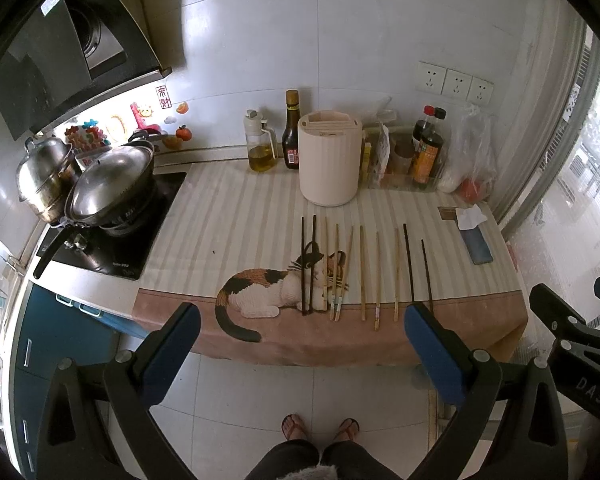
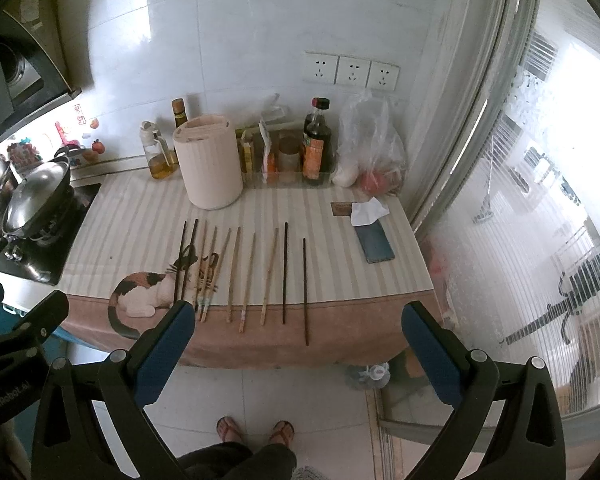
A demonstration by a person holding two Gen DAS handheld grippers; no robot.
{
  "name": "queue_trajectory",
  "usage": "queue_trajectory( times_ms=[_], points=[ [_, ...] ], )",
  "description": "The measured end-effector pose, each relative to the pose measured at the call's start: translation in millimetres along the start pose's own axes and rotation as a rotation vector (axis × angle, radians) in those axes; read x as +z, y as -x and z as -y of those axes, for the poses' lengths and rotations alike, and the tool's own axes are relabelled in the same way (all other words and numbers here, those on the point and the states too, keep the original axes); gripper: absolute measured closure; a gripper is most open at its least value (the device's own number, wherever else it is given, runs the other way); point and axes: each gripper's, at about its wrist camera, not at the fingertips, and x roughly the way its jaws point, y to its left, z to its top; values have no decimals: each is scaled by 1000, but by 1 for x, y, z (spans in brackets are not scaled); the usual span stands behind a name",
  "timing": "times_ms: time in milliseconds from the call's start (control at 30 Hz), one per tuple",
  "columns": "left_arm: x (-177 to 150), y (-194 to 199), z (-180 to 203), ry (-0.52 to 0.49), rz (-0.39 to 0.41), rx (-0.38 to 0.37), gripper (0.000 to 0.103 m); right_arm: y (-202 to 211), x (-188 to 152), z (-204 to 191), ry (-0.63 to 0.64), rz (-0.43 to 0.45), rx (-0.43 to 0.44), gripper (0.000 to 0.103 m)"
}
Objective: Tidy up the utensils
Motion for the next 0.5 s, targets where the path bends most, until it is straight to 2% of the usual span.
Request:
queue_trajectory(
  times_ms=[500],
  points=[
    [-1, 5, -3, -2, 4, -3, 0, 8, 0, -3, 2, 11, -7, 0]
  ],
)
